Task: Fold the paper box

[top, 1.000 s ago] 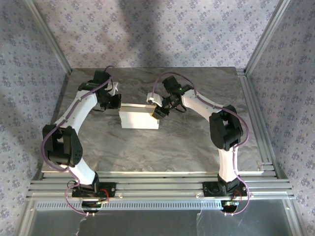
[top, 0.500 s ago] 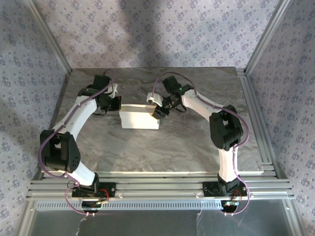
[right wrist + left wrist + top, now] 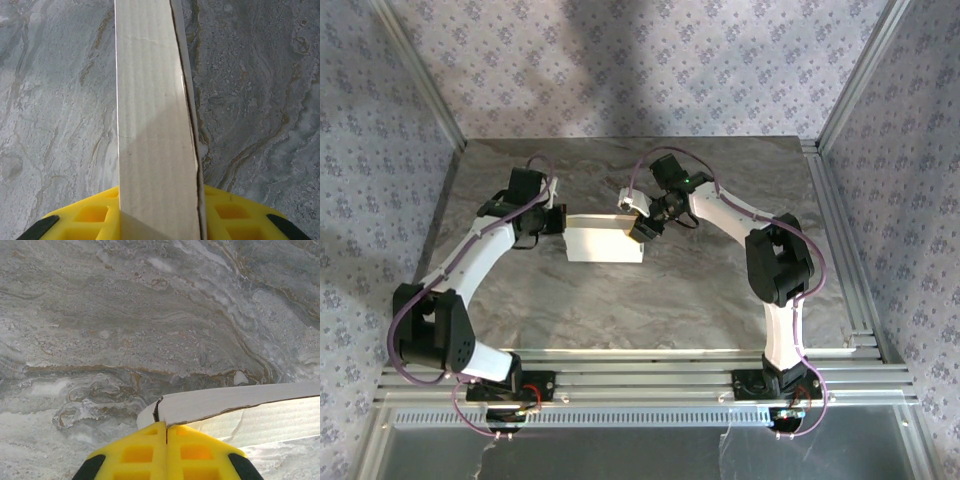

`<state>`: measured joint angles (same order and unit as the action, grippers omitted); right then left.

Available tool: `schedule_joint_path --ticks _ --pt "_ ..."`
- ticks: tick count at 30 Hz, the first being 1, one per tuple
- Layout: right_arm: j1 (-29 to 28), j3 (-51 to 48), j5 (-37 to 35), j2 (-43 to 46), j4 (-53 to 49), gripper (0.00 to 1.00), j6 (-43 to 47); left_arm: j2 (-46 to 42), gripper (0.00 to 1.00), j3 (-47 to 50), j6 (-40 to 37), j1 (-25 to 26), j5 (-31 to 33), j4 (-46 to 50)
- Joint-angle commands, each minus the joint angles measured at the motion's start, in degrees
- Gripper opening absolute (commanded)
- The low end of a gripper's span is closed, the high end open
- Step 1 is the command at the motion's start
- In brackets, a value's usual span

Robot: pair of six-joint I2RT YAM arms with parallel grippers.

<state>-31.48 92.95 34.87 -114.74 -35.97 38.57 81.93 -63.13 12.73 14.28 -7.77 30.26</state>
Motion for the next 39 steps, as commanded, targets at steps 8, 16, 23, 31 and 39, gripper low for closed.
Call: schedule_joint_path --ticks 8,16,23,31,39 --pt "0.02 -0.5 -4.55 2.46 1.25 0.47 -3.73 -6.25 0.0 10.0 2.7 2.5 4.56 -2.8" --pt "-0.16 -4.23 -4.61 6.7 5.47 0.56 -8.47 -9.59 0.0 14.24 4.84 3.66 6.92 -6.25" --pt "0.22 -7.93 -3.73 11.64 9.5 0.59 -15.19 -9.29 0.0 14.93 5.85 7.25 10.26 -7.19" --pt "1.1 -14.1 -1.7 18.58 15.85 0.59 -26.92 -9.61 0.0 15.95 7.7 9.47 14.4 -7.74" --pt "-3.43 -19.69 -13.14 26.8 26.76 0.49 -57.21 -9.84 0.0 16.06 8.27 10.98 16.71 -8.12"
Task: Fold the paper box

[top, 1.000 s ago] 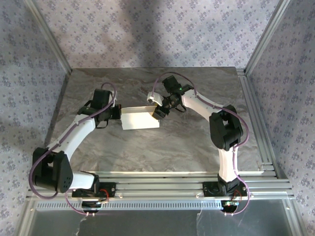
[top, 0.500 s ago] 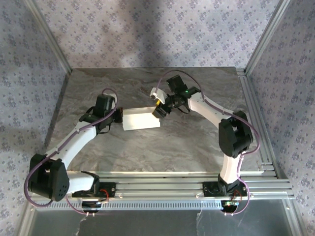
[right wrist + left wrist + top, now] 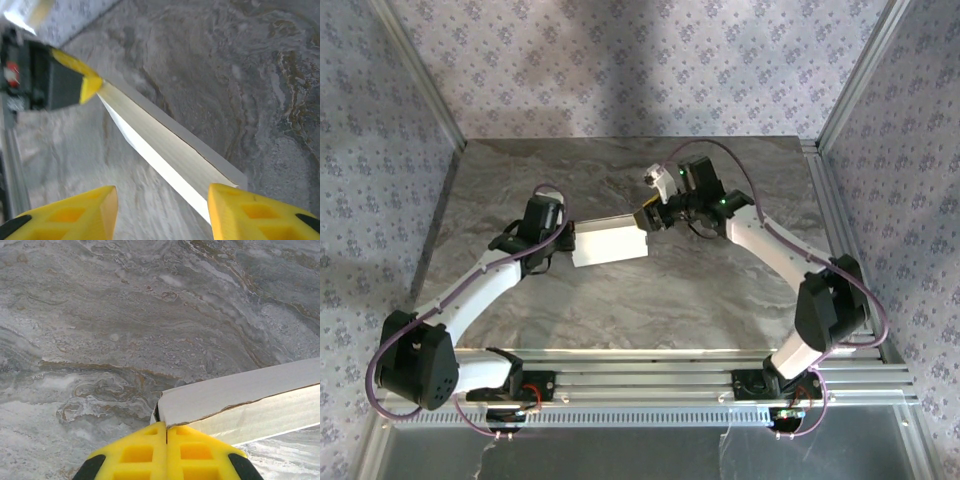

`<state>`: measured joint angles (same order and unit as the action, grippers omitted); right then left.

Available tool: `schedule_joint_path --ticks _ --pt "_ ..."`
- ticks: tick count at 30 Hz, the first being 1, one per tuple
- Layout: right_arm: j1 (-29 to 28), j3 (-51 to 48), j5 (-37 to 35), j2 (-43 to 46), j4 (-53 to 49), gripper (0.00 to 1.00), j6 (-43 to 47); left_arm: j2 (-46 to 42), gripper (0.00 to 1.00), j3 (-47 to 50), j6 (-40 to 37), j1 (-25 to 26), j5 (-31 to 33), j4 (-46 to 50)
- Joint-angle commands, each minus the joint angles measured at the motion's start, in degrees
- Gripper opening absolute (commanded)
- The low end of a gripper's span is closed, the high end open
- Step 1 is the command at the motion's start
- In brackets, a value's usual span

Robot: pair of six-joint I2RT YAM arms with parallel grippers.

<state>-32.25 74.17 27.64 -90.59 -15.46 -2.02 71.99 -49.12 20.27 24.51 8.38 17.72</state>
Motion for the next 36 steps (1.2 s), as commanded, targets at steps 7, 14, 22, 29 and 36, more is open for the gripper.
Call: schedule_joint_path --ticks 7,14,22,29,36 --pt "-7.91 12.67 -19.4 -5.54 -12.05 0.35 -68.35 -0.73 0.0 3.05 0.73 1.67 1.72 3.77" --pt "-8.87 15.03 -15.65 -10.86 -11.3 0.35 -91.31 -1.06 0.0 3.87 0.82 2.2 2.43 3.27" --pt "-9.39 18.75 -12.63 -16.02 -14.2 0.35 -99.18 -0.71 0.0 3.44 0.54 2.66 2.5 3.27" --pt "-8.79 20.74 -11.93 -18.71 -14.16 0.35 -101.14 -0.05 0.0 3.09 0.65 3.24 3.0 3.29" --pt "-8.63 20.51 -10.7 -19.98 -14.11 0.28 -101.86 0.24 0.0 2.65 0.73 3.4 3.4 3.38"
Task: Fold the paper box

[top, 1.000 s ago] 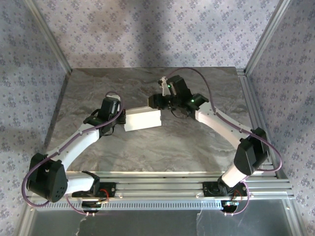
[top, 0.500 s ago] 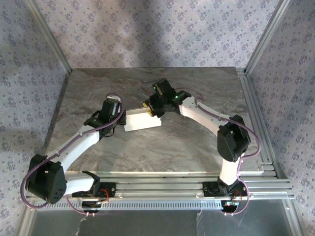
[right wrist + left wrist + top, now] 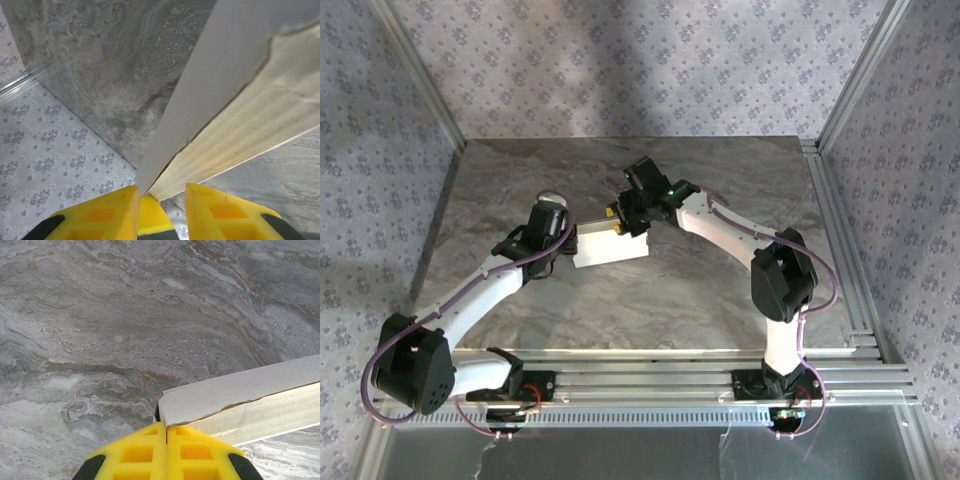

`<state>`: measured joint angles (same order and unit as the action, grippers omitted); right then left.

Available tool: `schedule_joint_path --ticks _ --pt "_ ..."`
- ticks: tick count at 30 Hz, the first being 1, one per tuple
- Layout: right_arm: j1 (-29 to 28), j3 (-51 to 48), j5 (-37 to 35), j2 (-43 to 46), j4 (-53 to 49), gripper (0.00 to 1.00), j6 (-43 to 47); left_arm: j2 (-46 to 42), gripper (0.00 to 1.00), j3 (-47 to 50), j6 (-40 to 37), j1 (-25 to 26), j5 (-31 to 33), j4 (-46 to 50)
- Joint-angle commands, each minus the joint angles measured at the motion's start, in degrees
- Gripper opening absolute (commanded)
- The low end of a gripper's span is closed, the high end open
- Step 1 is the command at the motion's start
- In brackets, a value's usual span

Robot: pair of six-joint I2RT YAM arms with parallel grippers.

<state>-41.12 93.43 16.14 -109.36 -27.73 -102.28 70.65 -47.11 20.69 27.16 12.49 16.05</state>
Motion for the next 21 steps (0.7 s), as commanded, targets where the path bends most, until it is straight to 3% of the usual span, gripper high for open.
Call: schedule_joint_path --ticks 1,21 --pt "0.31 0.95 0.86 -1.21 -1.68 0.28 -1.6 1.59 0.0 0.54 0.32 0.76 -0.62 5.02" --pt "0.43 -0.44 -0.94 -1.81 -1.26 0.13 -1.41 0.8 0.0 0.27 0.49 1.67 0.48 5.83"
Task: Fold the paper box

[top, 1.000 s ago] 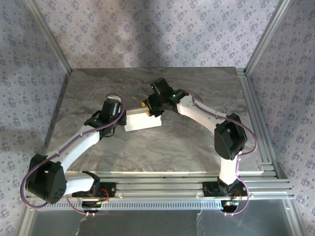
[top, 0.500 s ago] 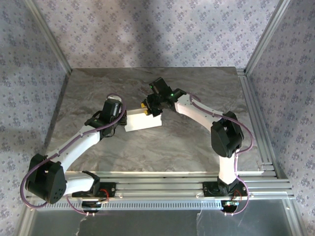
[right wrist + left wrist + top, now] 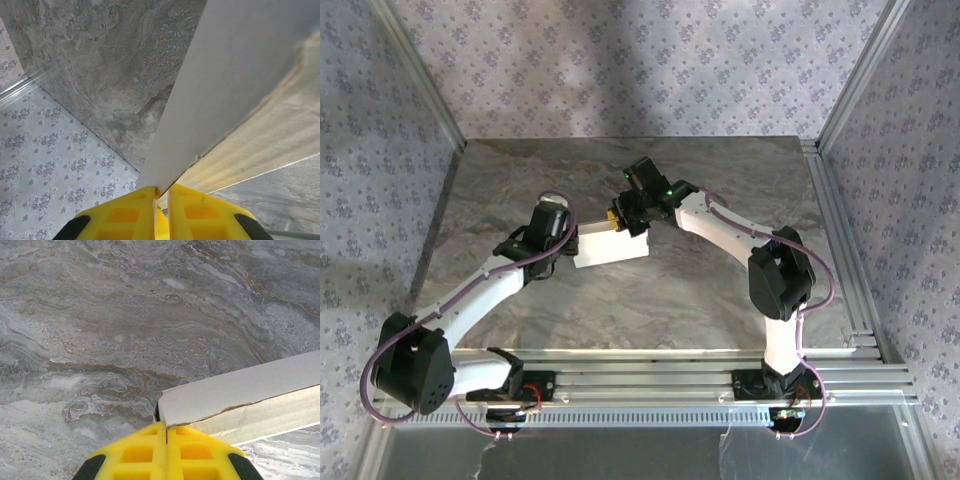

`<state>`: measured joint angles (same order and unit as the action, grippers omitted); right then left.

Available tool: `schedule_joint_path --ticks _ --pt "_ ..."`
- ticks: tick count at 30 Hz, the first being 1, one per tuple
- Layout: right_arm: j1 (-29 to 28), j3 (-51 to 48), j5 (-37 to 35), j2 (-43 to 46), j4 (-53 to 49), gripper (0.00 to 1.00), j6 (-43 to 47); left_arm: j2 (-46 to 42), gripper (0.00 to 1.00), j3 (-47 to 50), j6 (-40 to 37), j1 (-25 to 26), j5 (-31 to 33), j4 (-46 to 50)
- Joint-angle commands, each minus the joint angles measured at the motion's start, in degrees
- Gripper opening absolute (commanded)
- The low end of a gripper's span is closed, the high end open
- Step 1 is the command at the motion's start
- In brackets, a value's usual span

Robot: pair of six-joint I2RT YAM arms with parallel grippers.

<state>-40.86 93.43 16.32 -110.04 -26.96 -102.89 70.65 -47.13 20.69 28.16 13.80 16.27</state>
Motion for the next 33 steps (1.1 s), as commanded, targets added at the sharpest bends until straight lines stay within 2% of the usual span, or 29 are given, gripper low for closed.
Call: schedule_joint_path --ticks 1,11,16,26,33 --pt "0.09 -0.6 -1.19 -1.14 -2.03 0.13 -0.69 0.72 0.0 0.39 0.58 0.73 -0.79 5.63" --pt "0.01 -1.32 -2.22 -0.99 -1.9 0.07 -0.47 0.47 0.0 0.38 0.67 0.88 -0.23 5.61" --pt "-0.1 -1.06 -2.75 -0.97 -1.52 0.26 0.14 0.59 0.0 0.3 0.58 0.99 -0.25 5.52" --pt "-0.49 2.01 -3.65 -2.35 -3.16 0.29 -0.18 0.36 0.0 0.03 0.45 1.08 0.24 5.94" --pt "-1.22 4.04 -5.46 -3.35 -6.23 0.25 -0.54 0.36 0.0 -0.08 0.67 1.49 0.79 5.96"
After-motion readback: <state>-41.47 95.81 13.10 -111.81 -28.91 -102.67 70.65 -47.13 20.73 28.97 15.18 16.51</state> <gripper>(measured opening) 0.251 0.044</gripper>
